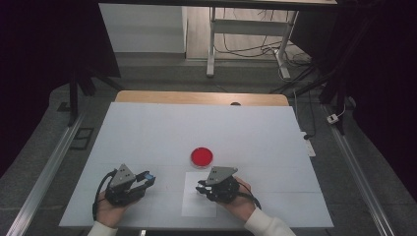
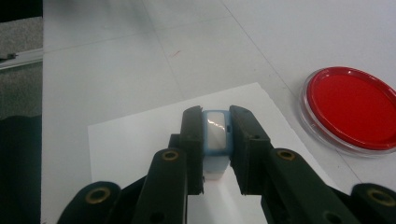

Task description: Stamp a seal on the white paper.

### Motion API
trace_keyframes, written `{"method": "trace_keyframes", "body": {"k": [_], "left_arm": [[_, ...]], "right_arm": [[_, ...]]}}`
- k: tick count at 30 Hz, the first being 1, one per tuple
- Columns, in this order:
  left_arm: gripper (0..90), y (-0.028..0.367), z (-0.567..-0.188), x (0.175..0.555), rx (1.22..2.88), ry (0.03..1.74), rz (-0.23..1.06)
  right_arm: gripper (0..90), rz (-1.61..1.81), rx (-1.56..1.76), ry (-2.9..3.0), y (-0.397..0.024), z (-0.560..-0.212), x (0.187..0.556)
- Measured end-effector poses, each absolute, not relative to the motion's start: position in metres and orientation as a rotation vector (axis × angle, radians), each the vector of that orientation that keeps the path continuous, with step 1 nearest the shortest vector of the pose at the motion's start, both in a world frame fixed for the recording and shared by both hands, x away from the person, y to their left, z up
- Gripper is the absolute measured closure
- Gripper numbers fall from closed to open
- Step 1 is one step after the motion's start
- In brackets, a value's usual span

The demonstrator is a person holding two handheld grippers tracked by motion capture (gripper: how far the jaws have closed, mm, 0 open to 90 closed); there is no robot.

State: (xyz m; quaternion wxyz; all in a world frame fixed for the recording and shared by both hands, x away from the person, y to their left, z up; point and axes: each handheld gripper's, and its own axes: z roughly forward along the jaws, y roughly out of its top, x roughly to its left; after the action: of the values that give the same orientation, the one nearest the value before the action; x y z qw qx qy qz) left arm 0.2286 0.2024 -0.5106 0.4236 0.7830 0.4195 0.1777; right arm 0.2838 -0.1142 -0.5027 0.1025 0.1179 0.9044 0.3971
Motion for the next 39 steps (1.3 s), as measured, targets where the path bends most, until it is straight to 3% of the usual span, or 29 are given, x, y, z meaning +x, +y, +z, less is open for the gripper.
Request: {"method": "trace_keyframes", "body": {"k": [39], "left_arm": [[64.6,0.2004,-0.5116,0.2284,1.968,1.051,0.444]], "right_arm": [[75.4,1.089,0.341,2.678,-0.1077,-0.5077,0.2819]]}}
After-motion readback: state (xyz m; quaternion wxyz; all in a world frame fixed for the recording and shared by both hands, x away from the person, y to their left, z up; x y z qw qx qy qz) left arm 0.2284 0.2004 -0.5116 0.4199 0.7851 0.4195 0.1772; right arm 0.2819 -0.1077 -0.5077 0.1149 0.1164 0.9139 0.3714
